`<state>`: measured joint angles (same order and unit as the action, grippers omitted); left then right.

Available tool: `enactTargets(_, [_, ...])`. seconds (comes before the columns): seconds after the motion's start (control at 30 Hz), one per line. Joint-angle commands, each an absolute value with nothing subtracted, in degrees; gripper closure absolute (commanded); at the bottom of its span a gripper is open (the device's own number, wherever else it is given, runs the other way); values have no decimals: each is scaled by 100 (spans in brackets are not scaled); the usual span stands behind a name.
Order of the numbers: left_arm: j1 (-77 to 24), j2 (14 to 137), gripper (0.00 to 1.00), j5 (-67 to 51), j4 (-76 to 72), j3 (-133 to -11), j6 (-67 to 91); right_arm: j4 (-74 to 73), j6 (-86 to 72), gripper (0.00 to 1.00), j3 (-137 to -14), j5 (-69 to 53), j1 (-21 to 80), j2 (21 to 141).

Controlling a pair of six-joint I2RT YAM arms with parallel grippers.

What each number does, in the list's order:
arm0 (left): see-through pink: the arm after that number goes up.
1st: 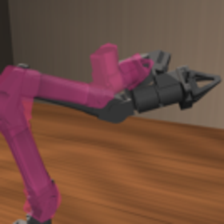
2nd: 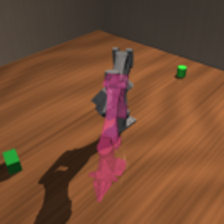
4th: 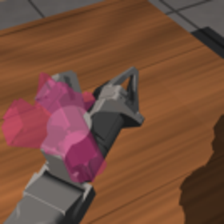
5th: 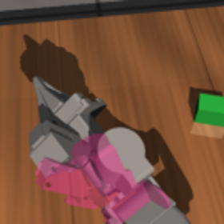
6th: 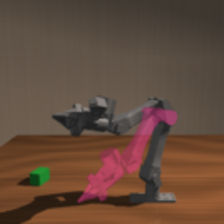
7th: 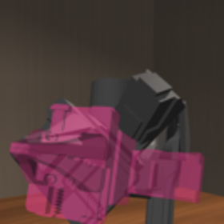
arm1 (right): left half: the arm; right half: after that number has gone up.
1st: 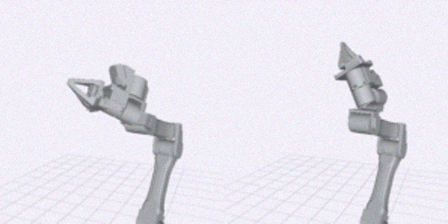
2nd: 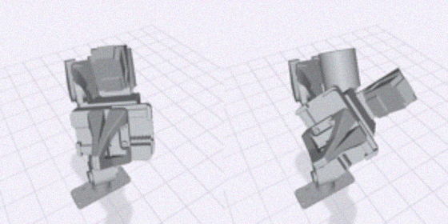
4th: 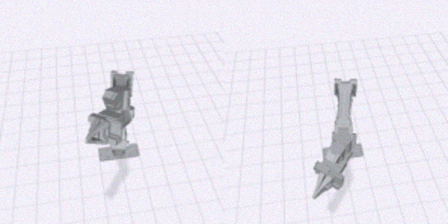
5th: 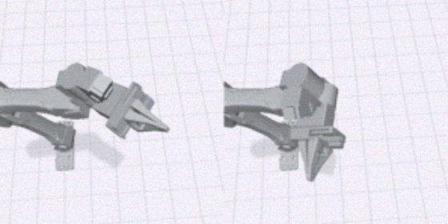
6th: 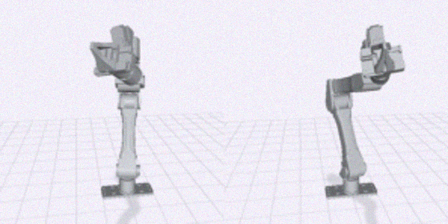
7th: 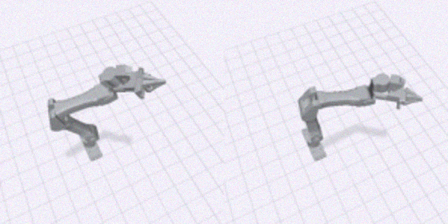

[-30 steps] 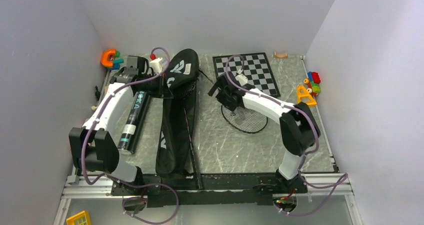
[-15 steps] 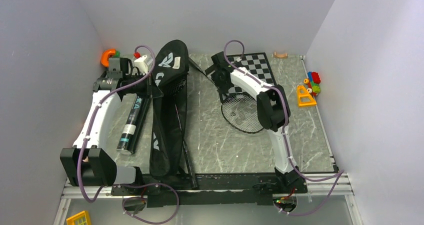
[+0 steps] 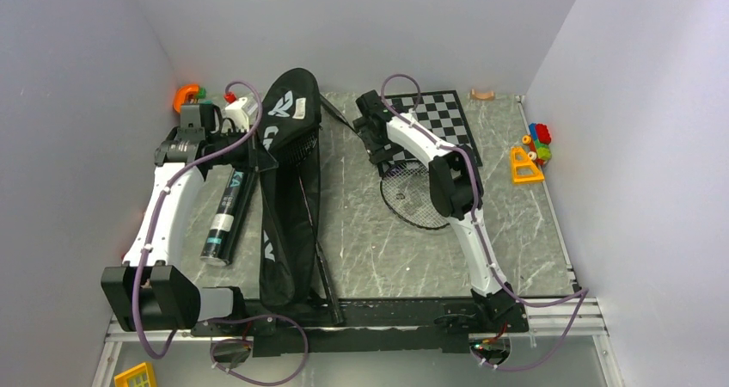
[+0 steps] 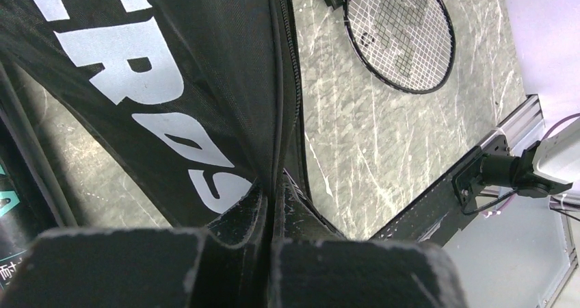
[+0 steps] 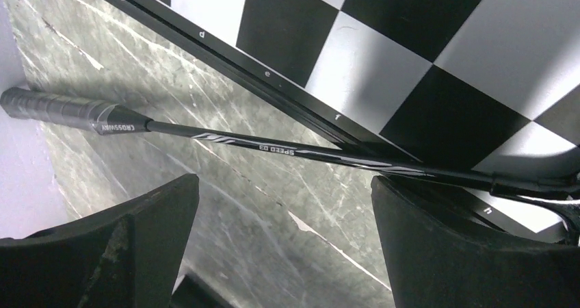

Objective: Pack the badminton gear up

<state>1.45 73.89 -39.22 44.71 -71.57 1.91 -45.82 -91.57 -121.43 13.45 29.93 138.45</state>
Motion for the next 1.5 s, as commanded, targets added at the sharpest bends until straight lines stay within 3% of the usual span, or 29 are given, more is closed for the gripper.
enactTargets(0.0, [194, 7112, 100, -4300, 4003, -7217, 186, -5031, -9662, 0, -12373, 1586, 2989, 13932])
enactTargets(0.23, [202, 7089, 100, -4391, 4166, -7242, 124, -5288, -9967, 0, -12785, 1677, 2990, 14169])
enactTargets(0.53, [221, 6969, 100, -4400, 4123, -7127, 112, -5317, -10083, 0, -12118, 1707, 2926, 14081])
enactTargets(0.83, [238, 6986, 100, -4453, 4393, -7205, -292, -5037, -9612, 17, -11465, 1595, 2892, 13715])
enactTargets(1.13, [245, 7015, 100, -4496, 4349, -7076, -343, -4858, -8807, 26, -9780, 1803, 2945, 12703])
enactTargets(1.27, [246, 7141, 100, -4598, 4347, -7081, -403, -4439, -8718, 26, -8583, 1880, 2866, 12059])
enactTargets(1.47, [243, 7207, 100, -4612, 4302, -7040, -409, -4386, -8415, 27, -7885, 2113, 2743, 11457])
